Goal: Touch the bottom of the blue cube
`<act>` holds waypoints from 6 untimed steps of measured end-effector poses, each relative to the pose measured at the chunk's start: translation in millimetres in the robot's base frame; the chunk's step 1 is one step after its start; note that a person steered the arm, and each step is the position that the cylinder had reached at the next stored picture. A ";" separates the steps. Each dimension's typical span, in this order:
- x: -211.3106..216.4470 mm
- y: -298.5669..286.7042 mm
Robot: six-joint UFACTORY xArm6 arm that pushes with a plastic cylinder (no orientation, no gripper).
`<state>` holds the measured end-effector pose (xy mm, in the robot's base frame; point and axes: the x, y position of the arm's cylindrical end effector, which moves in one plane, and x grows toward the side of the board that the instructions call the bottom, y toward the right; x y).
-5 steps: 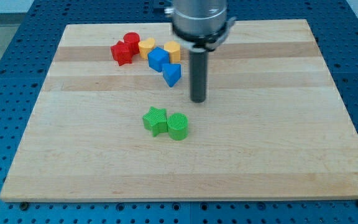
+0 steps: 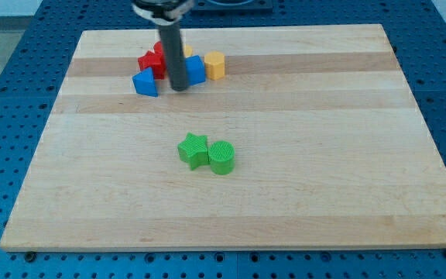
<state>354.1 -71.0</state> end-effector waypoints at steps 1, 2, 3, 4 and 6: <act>10.3 69.5; -22.0 120.9; -75.6 121.9; -107.0 81.9; -107.9 -27.6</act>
